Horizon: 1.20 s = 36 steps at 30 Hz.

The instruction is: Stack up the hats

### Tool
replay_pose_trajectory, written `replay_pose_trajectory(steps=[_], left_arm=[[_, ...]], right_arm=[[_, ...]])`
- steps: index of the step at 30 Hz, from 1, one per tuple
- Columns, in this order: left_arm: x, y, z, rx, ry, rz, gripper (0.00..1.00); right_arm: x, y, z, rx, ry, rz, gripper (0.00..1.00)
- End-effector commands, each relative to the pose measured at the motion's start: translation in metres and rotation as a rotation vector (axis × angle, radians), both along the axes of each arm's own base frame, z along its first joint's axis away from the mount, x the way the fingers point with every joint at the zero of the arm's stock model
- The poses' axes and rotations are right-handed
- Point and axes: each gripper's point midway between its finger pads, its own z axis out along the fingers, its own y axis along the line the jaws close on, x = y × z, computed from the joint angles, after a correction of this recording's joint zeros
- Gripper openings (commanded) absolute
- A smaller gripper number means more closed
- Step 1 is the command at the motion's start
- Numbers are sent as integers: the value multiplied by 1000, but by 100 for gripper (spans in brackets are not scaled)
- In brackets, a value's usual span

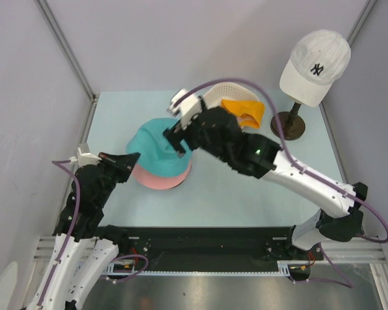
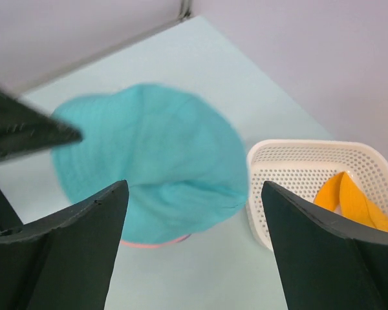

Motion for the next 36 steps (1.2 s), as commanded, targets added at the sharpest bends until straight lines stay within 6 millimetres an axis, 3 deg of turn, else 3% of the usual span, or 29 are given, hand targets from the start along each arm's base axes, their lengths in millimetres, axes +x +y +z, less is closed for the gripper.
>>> replay_pose_trajectory(steps=[1, 7, 14, 22, 24, 28, 36], left_arm=[[-4, 16, -30, 82, 61, 57, 0], [-6, 23, -66, 111, 128, 81, 0], [-1, 34, -98, 120, 181, 115, 0], [18, 43, -95, 106, 158, 109, 0], [25, 58, -97, 102, 173, 151, 0], [37, 67, -96, 112, 164, 133, 0], [54, 68, -108, 149, 181, 70, 0]], right_arm=[[22, -35, 42, 197, 117, -22, 88], [46, -35, 19, 244, 261, -18, 86], [55, -37, -11, 224, 348, -12, 86], [77, -46, -52, 198, 432, -53, 86], [78, -44, -58, 205, 465, -41, 86], [84, -43, -62, 227, 488, -14, 86], [87, -31, -72, 321, 595, 225, 83]])
